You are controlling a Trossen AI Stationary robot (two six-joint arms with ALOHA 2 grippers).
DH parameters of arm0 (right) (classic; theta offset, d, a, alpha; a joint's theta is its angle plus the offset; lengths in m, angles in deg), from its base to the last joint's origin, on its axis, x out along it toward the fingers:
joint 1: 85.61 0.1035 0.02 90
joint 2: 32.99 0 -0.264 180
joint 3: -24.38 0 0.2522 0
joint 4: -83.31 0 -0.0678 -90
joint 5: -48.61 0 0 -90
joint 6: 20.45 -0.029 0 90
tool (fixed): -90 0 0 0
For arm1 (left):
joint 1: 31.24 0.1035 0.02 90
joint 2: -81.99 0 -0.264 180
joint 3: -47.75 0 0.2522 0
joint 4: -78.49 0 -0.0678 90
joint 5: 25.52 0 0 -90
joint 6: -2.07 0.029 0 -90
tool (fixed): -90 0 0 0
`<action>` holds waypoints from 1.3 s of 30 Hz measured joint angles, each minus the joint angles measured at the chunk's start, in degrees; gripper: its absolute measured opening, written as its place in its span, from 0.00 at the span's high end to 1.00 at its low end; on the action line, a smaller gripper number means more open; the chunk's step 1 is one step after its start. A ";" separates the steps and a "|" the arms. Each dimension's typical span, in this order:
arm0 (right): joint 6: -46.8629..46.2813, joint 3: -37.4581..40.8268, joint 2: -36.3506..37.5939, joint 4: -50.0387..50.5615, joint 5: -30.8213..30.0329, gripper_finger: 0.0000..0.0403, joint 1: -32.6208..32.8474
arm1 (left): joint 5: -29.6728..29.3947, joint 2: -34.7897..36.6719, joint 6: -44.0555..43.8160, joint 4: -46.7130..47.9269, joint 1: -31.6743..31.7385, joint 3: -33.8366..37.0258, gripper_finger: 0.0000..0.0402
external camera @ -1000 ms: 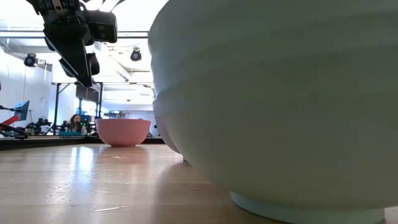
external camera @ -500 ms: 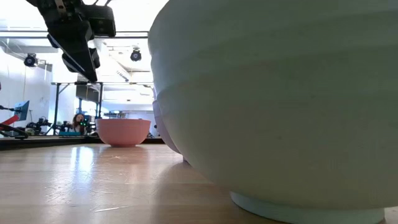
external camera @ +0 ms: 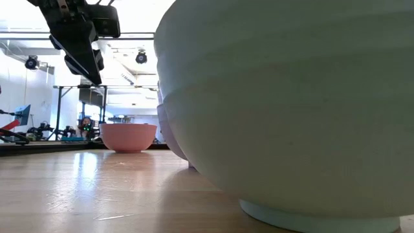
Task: Nest bowls inside each other
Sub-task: Stack the white bowl on top of the black bowl
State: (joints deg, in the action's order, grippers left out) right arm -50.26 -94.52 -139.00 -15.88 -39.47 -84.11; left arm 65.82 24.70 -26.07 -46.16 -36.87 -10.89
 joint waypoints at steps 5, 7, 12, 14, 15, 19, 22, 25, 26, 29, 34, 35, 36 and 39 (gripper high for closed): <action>2.42 0.54 1.92 -0.57 -0.64 0.98 1.58 | -0.17 -0.10 -0.16 -0.01 0.02 0.00 0.72; 2.88 0.79 4.56 -1.01 -1.87 0.98 2.83 | -0.23 -0.07 -1.19 -0.02 0.02 0.00 0.72; 2.42 7.71 11.18 -3.69 -1.99 0.98 4.92 | -1.95 -0.29 -1.49 -0.14 0.02 0.00 0.72; 0.81 12.35 13.57 -8.86 -1.96 0.98 4.93 | -3.21 -0.46 -1.48 -0.12 0.02 0.02 0.72; -0.43 14.53 14.67 -12.18 -1.98 0.98 4.89 | -3.80 -0.46 -1.47 -0.17 0.02 0.02 0.72; -5.03 20.93 17.53 -24.57 -1.77 0.98 3.84 | -4.89 -0.42 -1.46 -0.44 0.02 0.00 0.72; -6.44 22.14 17.04 -24.06 -1.92 0.98 2.86 | -4.85 -0.32 -1.50 -0.47 0.03 -0.11 0.72; -6.61 22.12 16.06 -22.42 -2.00 0.98 2.62 | -4.80 -0.32 -1.50 -0.47 0.04 -0.11 0.72; -6.78 22.12 15.66 -22.36 -1.95 0.98 2.68 | -4.80 -0.32 -1.50 -0.48 0.04 -0.11 0.72; -7.68 22.10 14.35 -22.15 -1.51 0.98 2.75 | -4.76 -0.32 -1.54 -0.52 0.02 -0.11 0.72; -7.73 22.03 13.24 -21.10 -1.28 0.98 2.56 | -4.69 -0.32 -2.32 -0.60 0.04 -0.11 0.72; -7.75 22.03 13.16 -20.68 -1.07 0.98 2.49 | -4.69 -0.32 -2.61 -0.61 0.03 -0.11 0.72; -7.73 22.03 13.02 -20.14 -0.59 0.98 2.26 | -4.69 -0.32 -2.70 -0.63 0.04 -0.11 0.72; -7.77 22.01 12.72 -20.01 0.84 0.98 1.84 | -4.67 -0.42 -2.75 -0.60 0.03 -0.09 0.72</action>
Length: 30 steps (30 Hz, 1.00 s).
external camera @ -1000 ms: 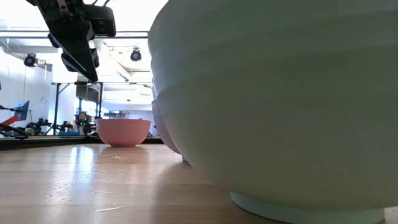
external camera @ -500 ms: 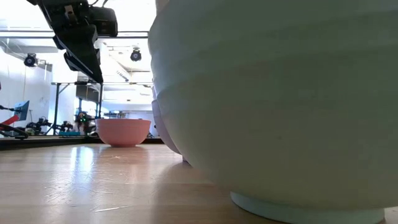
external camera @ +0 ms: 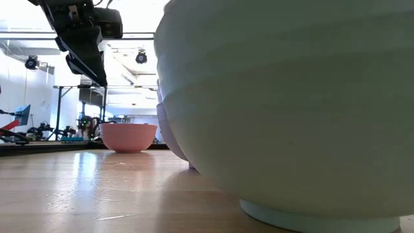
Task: Nest bowls inside each other
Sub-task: Stack the white bowl on top of the black bowl, then stack the pink bowl on top of the white bowl
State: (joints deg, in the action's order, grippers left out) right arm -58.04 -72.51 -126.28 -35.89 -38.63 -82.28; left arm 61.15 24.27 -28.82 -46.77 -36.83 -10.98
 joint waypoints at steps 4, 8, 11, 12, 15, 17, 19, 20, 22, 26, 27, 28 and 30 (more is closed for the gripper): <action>-0.07 0.00 -0.63 0.68 1.65 0.98 -0.42 | 0.02 -0.13 0.00 -0.01 0.01 0.00 0.72; -0.04 0.00 -0.61 0.73 1.69 0.98 -0.42 | 0.02 -0.29 0.04 -0.04 0.01 0.00 0.72; 0.00 0.00 -0.61 0.77 1.71 0.98 -0.62 | 0.02 -0.39 0.04 -0.07 0.00 0.00 0.72; 0.06 0.00 -0.61 0.75 1.69 0.98 -0.67 | 0.02 -0.50 0.07 -0.05 0.01 0.00 0.72; 0.26 0.00 -0.61 0.73 1.71 0.98 -0.74 | 0.02 -0.55 0.07 -0.06 0.00 0.00 0.72; 0.57 0.00 -0.61 0.74 1.72 0.98 -0.74 | 0.03 -0.55 0.05 -0.05 -0.01 0.00 0.72; 0.59 0.00 -0.61 0.75 1.74 0.97 -0.74 | 0.04 -0.55 0.07 -0.05 0.00 0.00 0.72; 0.59 0.00 -0.61 0.75 1.77 0.96 -0.74 | 0.04 -0.52 0.05 -0.05 0.01 0.00 0.72; 0.59 0.00 -0.61 0.73 1.93 0.93 -0.74 | 0.04 -0.53 0.04 -0.05 -0.01 0.00 0.72; 0.59 0.00 -0.61 0.74 1.93 0.87 -0.74 | 0.04 -0.52 -0.11 -0.06 0.00 0.00 0.72; 0.57 0.00 -0.61 0.75 1.93 0.85 -0.74 | 0.04 -0.52 -0.11 -0.05 -0.01 0.00 0.72; 0.57 0.00 -0.61 0.73 1.93 0.83 -0.74 | 0.04 -0.52 -0.13 -0.05 0.01 0.00 0.72; 0.57 0.00 -0.61 0.70 1.84 0.79 -0.74 | 0.04 -0.52 -0.13 -0.06 -0.01 0.00 0.72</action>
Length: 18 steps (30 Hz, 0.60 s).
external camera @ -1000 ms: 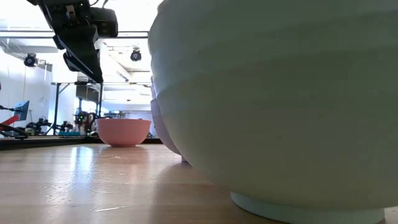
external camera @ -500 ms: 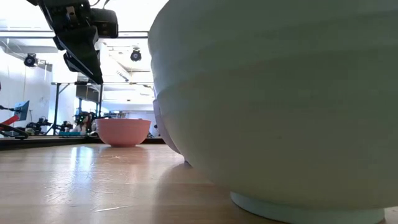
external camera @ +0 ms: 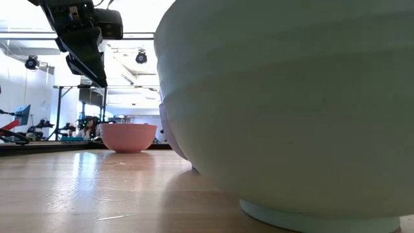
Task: Nest bowls inside each other
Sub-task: Stack the pink bowl on top of the white bowl
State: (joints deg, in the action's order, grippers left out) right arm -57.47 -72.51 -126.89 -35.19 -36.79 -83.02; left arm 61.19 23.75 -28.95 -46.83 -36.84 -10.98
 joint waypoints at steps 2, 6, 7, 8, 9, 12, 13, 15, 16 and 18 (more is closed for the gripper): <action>0.00 0.00 0.00 -0.03 -0.38 0.76 -0.11 | 0.00 0.00 -0.02 0.01 0.00 0.00 0.72; 0.29 0.00 0.69 -1.16 -1.82 0.73 -0.47 | 0.02 0.00 -0.04 0.01 0.01 0.00 0.72; 0.45 0.00 1.24 -2.20 -1.86 0.72 -0.58 | 0.02 0.00 -0.01 0.01 0.02 0.00 0.72; 0.59 0.00 1.95 -3.34 -1.87 0.72 -0.68 | 0.02 0.00 0.10 0.02 0.02 -0.05 0.72; 0.81 0.00 2.71 -4.39 -1.89 0.72 -0.68 | 0.04 0.00 0.22 0.16 0.02 -0.32 0.72; 1.77 0.00 5.36 -5.83 -2.19 0.73 -0.68 | -0.30 0.00 2.25 0.05 0.72 -2.35 0.72; 2.53 0.00 6.32 -5.63 -2.58 0.73 -0.65 | -1.32 0.00 3.85 0.07 1.03 -3.18 0.72; 3.65 0.00 7.97 -4.58 -4.96 0.74 -0.25 | -6.28 0.00 8.70 0.15 1.75 -4.57 0.72; 3.78 0.00 8.90 -3.67 -6.71 0.75 0.02 | -9.56 0.00 11.28 0.11 2.27 -5.06 0.72; 3.77 0.15 10.37 -1.94 -10.47 0.77 0.58 | -16.40 -0.53 15.36 0.27 4.14 -5.69 0.72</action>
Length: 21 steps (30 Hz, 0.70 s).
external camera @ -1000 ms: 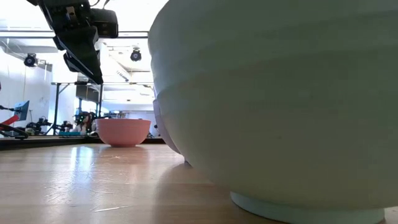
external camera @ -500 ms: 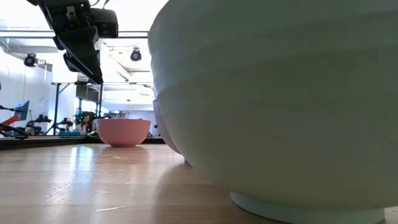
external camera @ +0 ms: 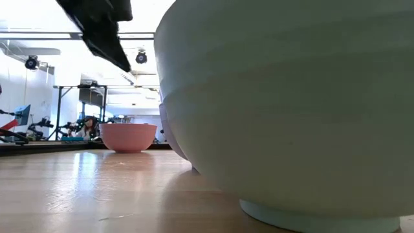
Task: Nest bowls inside each other
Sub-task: Stack the pink bowl on top of the white bowl
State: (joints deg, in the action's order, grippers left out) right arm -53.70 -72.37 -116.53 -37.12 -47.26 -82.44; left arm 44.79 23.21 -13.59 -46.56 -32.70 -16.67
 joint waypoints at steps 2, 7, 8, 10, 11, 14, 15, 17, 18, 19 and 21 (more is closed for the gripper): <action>0.01 0.47 1.21 1.40 -2.47 0.78 0.48 | -1.20 -1.16 1.20 0.44 4.41 -0.19 0.72; -0.77 3.88 4.97 2.23 -3.26 0.81 1.47 | 16.03 -7.32 1.13 0.96 20.83 0.18 0.72; -1.38 4.79 5.74 2.26 -3.28 0.81 1.81 | 17.70 -9.04 1.25 1.37 23.55 0.10 0.72; -2.86 6.79 7.65 1.91 -3.26 0.82 2.47 | 19.72 -12.29 2.35 1.66 28.33 -0.61 0.72; -3.49 7.86 8.69 1.87 -3.26 0.82 2.83 | 20.95 -13.78 3.28 1.21 30.33 -1.08 0.72; -4.69 10.63 11.78 1.83 -3.26 0.83 4.08 | 24.96 -18.20 6.36 0.85 34.18 -2.30 0.72; -5.28 11.66 12.91 1.91 -3.28 0.83 4.47 | 26.67 -19.59 7.11 0.98 34.92 -2.77 0.72; -6.70 13.35 15.12 1.94 -3.28 0.83 5.17 | 29.38 -21.96 7.98 0.89 35.50 -3.72 0.72; -7.11 14.23 16.23 1.87 -3.30 0.83 5.50 | 30.06 -22.96 8.58 0.84 35.54 -4.23 0.72; -7.28 15.06 17.30 1.89 -3.44 0.83 5.78 | 30.27 -23.92 8.91 0.79 35.53 -4.62 0.72; -7.94 16.71 19.35 1.90 -4.88 0.83 6.38 | 30.28 -25.84 9.08 0.81 35.51 -5.04 0.72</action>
State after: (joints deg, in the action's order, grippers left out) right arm -61.64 -55.65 -97.17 -35.22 -52.14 -76.06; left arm 75.07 -2.63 -4.51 -45.75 2.80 -21.71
